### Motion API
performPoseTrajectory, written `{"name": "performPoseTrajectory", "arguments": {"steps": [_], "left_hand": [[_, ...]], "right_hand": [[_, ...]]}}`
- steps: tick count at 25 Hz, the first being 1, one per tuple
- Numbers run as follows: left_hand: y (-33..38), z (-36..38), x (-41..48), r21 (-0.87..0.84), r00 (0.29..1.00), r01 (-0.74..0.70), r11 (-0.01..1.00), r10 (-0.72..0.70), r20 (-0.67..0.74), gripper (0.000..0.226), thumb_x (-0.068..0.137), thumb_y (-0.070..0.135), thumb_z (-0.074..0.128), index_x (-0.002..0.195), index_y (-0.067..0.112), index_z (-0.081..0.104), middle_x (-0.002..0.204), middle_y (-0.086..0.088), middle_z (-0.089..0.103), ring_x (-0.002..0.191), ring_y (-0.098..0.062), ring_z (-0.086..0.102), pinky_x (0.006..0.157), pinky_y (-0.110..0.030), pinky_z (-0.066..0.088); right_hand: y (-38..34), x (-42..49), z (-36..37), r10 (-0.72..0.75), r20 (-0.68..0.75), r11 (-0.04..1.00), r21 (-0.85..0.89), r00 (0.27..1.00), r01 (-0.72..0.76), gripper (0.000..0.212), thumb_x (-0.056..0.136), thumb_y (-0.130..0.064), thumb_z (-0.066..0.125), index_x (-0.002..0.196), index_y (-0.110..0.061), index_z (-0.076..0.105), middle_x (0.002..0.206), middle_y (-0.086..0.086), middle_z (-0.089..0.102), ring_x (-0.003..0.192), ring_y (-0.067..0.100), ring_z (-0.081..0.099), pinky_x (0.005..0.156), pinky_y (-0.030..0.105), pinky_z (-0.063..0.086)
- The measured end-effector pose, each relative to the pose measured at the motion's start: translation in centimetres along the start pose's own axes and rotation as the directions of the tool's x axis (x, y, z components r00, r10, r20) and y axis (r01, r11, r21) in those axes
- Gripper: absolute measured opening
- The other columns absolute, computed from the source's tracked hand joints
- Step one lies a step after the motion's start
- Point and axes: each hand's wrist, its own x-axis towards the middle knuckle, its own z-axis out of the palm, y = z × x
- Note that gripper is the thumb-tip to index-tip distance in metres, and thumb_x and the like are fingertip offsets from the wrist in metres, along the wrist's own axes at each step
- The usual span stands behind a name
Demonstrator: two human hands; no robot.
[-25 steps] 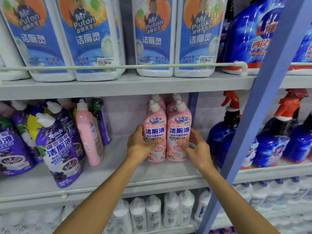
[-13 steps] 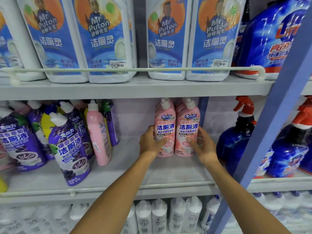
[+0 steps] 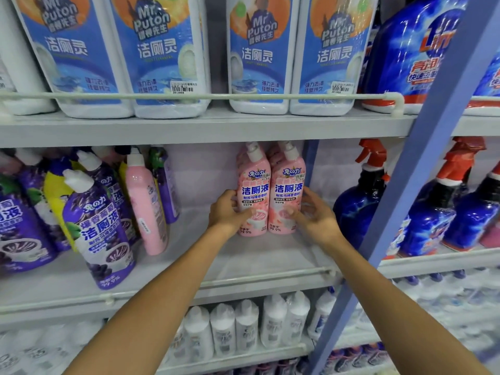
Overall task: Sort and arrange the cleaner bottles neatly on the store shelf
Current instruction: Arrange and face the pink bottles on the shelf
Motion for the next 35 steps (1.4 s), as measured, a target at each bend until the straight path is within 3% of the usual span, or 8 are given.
{"name": "performPoseTrajectory", "arguments": {"steps": [3,8,11,15,20,23,26,35], "left_hand": [[-0.4,-3.2,-1.4,-0.038,0.994,-0.07,0.997,0.072,0.079,0.053,0.074,0.018,0.089,0.119,0.02,0.06,0.113,-0.006,0.067,0.096,-0.021,0.066,0.081,-0.027,0.055],[-2.3,-14.8,-6.8,-0.057,0.984,-0.144,0.988,0.149,0.097,0.072,0.066,0.049,0.084,0.129,0.025,0.058,0.121,-0.004,0.065,0.107,-0.019,0.068,0.096,-0.033,0.056],[-3.2,-23.2,-11.1,-0.066,0.991,-0.125,0.99,0.128,0.037,0.054,0.081,0.026,0.085,0.129,0.016,0.061,0.117,-0.003,0.069,0.101,-0.015,0.071,0.089,-0.025,0.058],[-4.3,-33.6,-16.4,-0.026,0.984,-0.12,0.992,0.116,-0.136,0.041,0.084,0.012,0.081,0.122,0.014,0.066,0.11,-0.007,0.073,0.093,-0.016,0.072,0.08,-0.018,0.056],[-7.8,-46.0,-20.2,0.097,0.899,-0.01,0.995,0.051,-0.434,0.034,0.088,0.011,0.076,0.12,0.004,0.066,0.108,-0.015,0.072,0.094,-0.025,0.069,0.076,-0.013,0.055],[-10.9,-52.0,-21.1,0.141,0.838,0.087,0.986,0.004,-0.545,0.035,0.087,0.017,0.077,0.119,0.007,0.066,0.112,-0.016,0.071,0.092,-0.025,0.068,0.078,-0.02,0.058],[-13.2,-56.5,-21.0,0.161,0.816,0.155,0.975,-0.035,-0.577,0.04,0.086,0.026,0.079,0.121,0.012,0.065,0.118,-0.012,0.068,0.099,-0.027,0.068,0.084,-0.044,0.058],[-14.0,-62.4,-15.1,0.244,0.794,0.221,0.944,-0.029,-0.607,0.065,0.084,0.041,0.08,0.138,0.015,0.054,0.126,0.0,0.06,0.109,-0.025,0.064,0.096,-0.047,0.055]], "right_hand": [[-1.5,-2.8,0.1,-0.076,-0.01,0.992,-0.099,0.997,0.074,0.068,0.084,-0.038,0.081,0.143,-0.027,0.051,0.132,-0.009,0.065,0.118,0.008,0.064,0.097,0.027,0.055],[-6.3,-5.9,4.0,-0.171,0.114,0.967,-0.172,0.979,0.189,0.07,0.089,-0.042,0.075,0.149,-0.02,0.048,0.14,-0.012,0.057,0.118,-0.002,0.06,0.097,0.027,0.056],[-10.2,-6.4,8.8,-0.265,0.198,0.939,-0.17,0.944,0.299,0.082,0.082,-0.064,0.068,0.149,-0.023,0.049,0.145,-0.01,0.056,0.126,0.003,0.058,0.103,0.035,0.054],[-15.3,-7.4,17.0,-0.352,0.295,0.925,-0.039,0.889,0.379,0.084,0.077,-0.076,0.066,0.146,-0.03,0.051,0.139,-0.015,0.06,0.12,0.001,0.062,0.095,0.022,0.055],[-22.2,-10.7,27.0,-0.444,0.435,0.896,0.203,0.783,0.395,0.061,0.088,-0.039,0.075,0.144,-0.029,0.053,0.137,-0.012,0.062,0.12,0.0,0.062,0.087,0.014,0.054],[-25.5,-11.5,32.6,-0.517,0.472,0.855,0.248,0.714,0.455,0.062,0.089,-0.04,0.075,0.145,-0.03,0.052,0.139,-0.012,0.06,0.12,-0.001,0.061,0.089,0.017,0.055],[-28.4,-11.3,39.0,-0.517,0.495,0.855,0.273,0.698,0.44,0.065,0.085,-0.05,0.076,0.142,-0.027,0.056,0.134,-0.012,0.063,0.114,0.0,0.065,0.089,0.022,0.054],[-34.6,-5.4,51.5,-0.425,0.562,0.898,0.167,0.71,0.406,0.048,0.088,-0.046,0.076,0.13,-0.026,0.062,0.127,-0.003,0.066,0.119,0.014,0.064,0.102,0.031,0.051]]}}
